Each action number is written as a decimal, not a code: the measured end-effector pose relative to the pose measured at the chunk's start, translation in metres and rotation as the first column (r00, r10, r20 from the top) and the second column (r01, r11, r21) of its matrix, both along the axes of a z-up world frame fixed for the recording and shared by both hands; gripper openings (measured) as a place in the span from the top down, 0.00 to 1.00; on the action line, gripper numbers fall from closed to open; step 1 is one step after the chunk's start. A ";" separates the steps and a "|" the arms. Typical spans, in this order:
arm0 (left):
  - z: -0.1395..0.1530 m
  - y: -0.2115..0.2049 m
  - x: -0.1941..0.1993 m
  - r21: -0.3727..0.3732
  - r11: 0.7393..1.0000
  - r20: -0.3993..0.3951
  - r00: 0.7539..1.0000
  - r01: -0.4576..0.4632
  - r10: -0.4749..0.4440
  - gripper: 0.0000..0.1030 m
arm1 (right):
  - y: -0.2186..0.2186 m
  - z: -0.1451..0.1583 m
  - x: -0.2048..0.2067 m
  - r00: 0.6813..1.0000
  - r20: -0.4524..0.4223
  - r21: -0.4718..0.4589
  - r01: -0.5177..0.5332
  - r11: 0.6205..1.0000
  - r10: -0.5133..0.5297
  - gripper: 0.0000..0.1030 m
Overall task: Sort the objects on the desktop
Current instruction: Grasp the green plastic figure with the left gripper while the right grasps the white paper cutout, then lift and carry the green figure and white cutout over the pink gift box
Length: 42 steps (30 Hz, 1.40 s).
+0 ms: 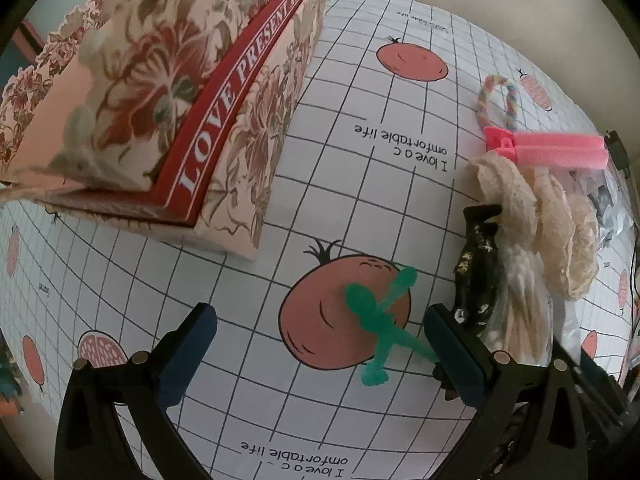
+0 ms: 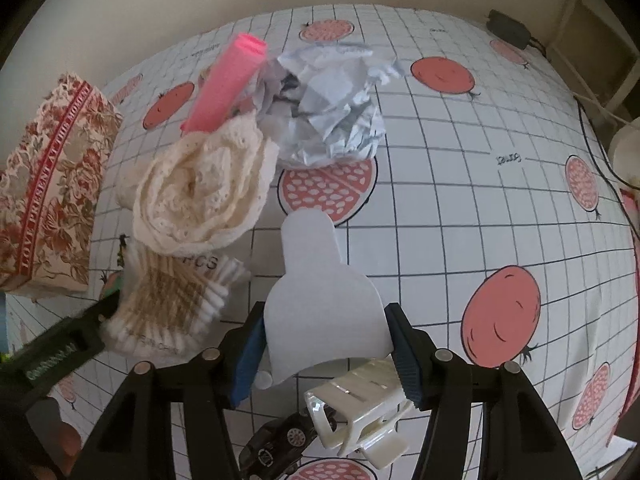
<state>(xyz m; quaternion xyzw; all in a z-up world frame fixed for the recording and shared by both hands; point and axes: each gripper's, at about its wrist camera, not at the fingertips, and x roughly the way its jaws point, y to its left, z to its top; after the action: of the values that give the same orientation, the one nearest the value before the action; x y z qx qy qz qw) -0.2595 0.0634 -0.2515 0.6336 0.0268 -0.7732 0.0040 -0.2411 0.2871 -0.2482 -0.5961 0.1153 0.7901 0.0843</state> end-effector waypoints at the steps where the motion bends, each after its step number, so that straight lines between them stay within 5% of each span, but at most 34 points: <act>1: -0.001 -0.002 0.000 -0.002 1.000 0.004 1.000 -0.005 0.005 0.00 | 0.001 0.002 -0.001 1.000 -0.006 -0.002 0.001 1.000 -0.001 0.41; 23: -0.009 -0.008 -0.001 -0.021 1.000 -0.021 1.000 0.014 -0.014 0.30 | -0.004 0.003 0.021 0.999 -0.034 -0.034 0.022 0.999 -0.023 0.41; 34: -0.008 -0.013 -0.006 0.044 0.997 -0.044 0.997 0.058 -0.056 0.76 | 0.003 0.011 0.034 0.999 -0.040 -0.036 0.017 0.999 -0.019 0.41; 42: -0.001 0.005 -0.007 0.082 0.995 -0.035 0.998 0.060 -0.057 0.80 | 0.000 0.013 0.034 0.999 -0.051 -0.052 0.013 0.999 -0.015 0.41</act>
<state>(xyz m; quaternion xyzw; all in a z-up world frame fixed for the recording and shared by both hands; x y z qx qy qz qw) -0.2665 0.0681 -0.2524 0.6210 0.0402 -0.7815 -0.0453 -0.2073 0.2875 -0.2348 -0.5765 0.1420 0.8015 0.0713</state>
